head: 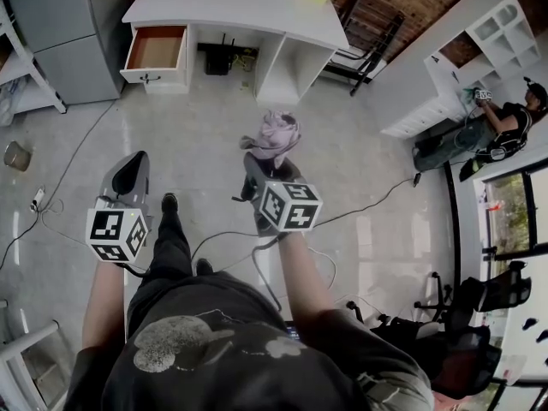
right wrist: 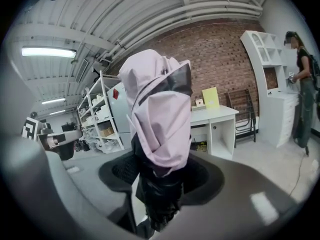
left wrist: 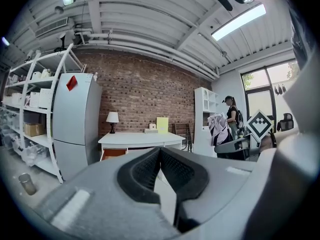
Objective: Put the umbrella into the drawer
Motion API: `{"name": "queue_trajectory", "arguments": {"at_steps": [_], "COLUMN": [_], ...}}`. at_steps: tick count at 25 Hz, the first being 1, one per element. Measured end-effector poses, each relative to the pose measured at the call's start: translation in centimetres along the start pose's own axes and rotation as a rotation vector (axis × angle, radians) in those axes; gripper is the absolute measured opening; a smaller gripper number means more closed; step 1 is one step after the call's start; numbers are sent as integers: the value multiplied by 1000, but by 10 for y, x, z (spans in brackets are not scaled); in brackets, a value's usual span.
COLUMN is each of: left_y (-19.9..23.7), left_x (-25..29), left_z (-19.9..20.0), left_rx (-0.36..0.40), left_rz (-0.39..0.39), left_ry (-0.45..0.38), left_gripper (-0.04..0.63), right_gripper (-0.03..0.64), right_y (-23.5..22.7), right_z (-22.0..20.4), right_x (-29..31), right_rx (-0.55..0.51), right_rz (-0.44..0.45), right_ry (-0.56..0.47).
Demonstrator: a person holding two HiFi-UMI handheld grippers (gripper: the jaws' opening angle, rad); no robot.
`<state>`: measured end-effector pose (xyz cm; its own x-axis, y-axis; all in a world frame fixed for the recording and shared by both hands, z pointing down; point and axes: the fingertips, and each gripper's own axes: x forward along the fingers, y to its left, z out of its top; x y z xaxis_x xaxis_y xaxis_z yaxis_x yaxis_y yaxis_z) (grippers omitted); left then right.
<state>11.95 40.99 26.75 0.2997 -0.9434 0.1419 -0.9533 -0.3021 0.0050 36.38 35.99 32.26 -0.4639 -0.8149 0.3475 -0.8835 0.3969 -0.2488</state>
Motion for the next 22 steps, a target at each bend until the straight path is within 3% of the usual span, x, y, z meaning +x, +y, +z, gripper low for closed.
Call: {"name": "queue_trajectory", "arguments": {"at_steps": [10, 22], "left_y": [61, 228], "left_x": [97, 228], "left_z": [-10, -8], "left_rx": [-44, -90], "left_rz": [-42, -49], "left_ry": [28, 81], "left_gripper": [11, 11], "right_gripper": [238, 238], "right_y": [-23, 4], "right_z": [21, 79], "right_x": [92, 276], "right_rx": [11, 34], "right_rz": [-59, -106], "right_ry": [53, 94]}}
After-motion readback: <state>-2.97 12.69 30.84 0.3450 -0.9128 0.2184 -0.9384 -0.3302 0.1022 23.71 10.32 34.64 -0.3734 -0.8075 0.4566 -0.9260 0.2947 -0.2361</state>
